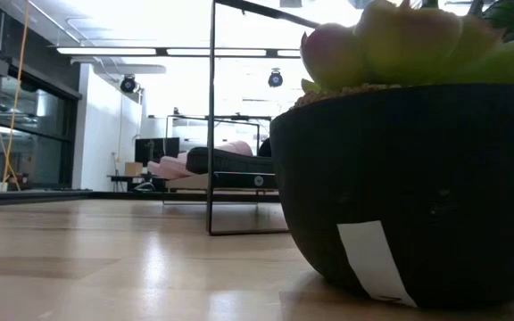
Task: Pick and place slides into the shelf
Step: Put the black slides on the shelf
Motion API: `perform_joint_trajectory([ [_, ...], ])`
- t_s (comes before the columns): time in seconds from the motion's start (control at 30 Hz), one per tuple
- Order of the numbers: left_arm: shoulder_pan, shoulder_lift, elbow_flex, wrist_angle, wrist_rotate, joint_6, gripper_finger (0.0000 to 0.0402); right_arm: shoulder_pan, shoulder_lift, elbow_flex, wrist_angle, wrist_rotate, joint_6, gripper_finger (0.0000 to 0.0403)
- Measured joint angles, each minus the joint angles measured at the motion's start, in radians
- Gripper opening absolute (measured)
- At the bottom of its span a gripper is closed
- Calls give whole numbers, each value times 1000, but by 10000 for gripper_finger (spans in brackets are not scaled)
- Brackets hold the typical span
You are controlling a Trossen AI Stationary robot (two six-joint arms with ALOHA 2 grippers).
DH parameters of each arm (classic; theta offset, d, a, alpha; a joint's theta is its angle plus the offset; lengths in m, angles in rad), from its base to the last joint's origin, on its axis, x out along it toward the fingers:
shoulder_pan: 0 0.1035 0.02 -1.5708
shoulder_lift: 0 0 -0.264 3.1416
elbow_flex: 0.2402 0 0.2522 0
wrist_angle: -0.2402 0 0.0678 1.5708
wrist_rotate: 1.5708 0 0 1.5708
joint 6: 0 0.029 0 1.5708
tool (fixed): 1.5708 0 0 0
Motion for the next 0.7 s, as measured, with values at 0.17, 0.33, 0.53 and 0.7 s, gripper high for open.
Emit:
perform_joint_trajectory([
  [0.17,-147,84,0,121,-144,29,152,24,-2,0,181,25,-82,30],
  [0.33,-211,146,0,243,-184,35,152,40,0,0,333,20,-149,30],
  [0.53,-261,215,0,492,-205,49,152,56,20,-1,413,-40,-150,30],
  [0.7,-303,263,0,583,-219,51,152,73,49,0,512,-53,-166,30],
])
